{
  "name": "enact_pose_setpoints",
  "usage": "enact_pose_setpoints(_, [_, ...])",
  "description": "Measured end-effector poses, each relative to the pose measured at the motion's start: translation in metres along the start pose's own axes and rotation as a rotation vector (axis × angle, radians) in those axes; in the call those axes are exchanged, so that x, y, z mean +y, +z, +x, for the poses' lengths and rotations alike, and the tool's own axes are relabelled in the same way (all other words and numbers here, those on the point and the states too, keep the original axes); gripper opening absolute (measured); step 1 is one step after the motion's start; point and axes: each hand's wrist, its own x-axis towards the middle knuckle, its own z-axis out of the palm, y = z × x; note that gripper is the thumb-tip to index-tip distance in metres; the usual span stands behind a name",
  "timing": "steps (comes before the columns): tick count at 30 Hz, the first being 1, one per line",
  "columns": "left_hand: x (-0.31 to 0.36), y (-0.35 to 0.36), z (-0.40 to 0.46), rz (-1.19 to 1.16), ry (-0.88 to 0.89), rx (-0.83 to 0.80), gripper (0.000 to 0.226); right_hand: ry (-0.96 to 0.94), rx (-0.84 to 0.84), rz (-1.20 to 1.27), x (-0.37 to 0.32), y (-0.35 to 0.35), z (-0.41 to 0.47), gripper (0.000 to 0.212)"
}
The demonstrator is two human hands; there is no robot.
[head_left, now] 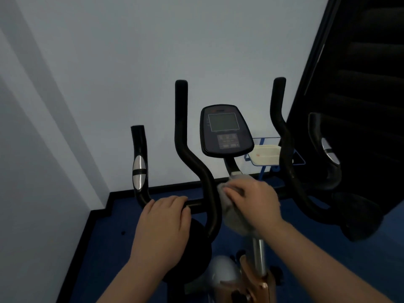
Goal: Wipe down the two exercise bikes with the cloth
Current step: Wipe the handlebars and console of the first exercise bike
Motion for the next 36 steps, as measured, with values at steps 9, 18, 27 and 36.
enact_pose_setpoints(9, [0.004,-0.001,-0.014,-0.152,0.019,0.293,0.018,0.088,0.114,0.332,-0.024,0.0,-0.011,0.003])
enact_pose_setpoints(18, [0.004,0.0,-0.016,-0.152,0.005,0.281,0.017,0.083,0.201,0.565,-0.05,0.033,-0.078,0.027])
enact_pose_setpoints(27, [0.005,-0.001,-0.015,-0.142,0.007,0.27,0.017,0.16,0.193,0.49,-0.056,0.03,-0.037,0.009])
enact_pose_setpoints(36, [0.003,-0.002,-0.014,-0.159,0.013,0.268,0.017,0.09,0.143,0.393,-0.048,0.031,-0.031,0.009])
